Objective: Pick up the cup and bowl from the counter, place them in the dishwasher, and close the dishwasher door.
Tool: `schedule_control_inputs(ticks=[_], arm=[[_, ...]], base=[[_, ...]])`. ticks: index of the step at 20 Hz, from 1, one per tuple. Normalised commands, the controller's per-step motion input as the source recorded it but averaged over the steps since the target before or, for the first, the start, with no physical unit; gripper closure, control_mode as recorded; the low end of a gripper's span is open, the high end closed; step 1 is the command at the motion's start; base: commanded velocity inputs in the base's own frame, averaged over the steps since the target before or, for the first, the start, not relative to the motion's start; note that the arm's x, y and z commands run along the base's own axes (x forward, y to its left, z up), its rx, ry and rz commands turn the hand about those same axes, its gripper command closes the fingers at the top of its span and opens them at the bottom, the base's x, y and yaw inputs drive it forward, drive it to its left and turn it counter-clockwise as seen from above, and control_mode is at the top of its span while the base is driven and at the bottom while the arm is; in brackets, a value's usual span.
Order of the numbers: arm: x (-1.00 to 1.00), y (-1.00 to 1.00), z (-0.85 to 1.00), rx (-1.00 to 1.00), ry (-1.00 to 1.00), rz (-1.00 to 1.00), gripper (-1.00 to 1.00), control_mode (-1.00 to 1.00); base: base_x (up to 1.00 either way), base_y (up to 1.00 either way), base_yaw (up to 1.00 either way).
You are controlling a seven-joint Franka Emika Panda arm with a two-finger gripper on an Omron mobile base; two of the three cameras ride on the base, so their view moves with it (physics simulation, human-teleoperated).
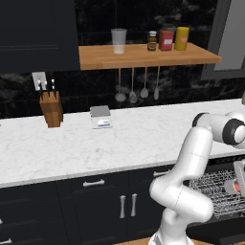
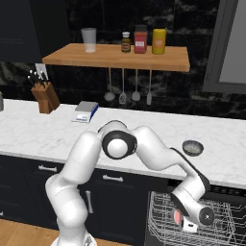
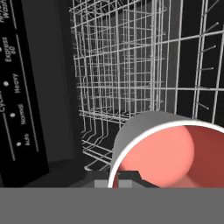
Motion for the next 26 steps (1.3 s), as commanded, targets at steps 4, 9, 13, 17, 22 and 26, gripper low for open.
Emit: schedule_control_inputs(ticks=[4,9,13,17,22,26], arm=[[-0.37,-0.07,-0.04,0.0,0.0,0.0,1.0,-1.0],[-0.1,-0.31,-0.26,0.0,0.0,0.12,1.0,-1.0],[0.01,-0.26,-0.04,0.0,0.0,0.27,1.0,-1.0],[0.3,-0.01,-0.11,0.0,0.0,0.22,1.0,-1.0],[0.26,0.08,-0.54,0.0,-0.06,0.13,1.0,-1.0],[0.34,0.23,-0.77,0.0,-0.01,0.12,1.0,-1.0]], base=[[0.0,0.0,0.0],[0.0,0.0,0.0],[0.0,0.0,0.0],[0.0,0.0,0.0],[0.0,0.0,0.0],[0.0,0.0,0.0]])
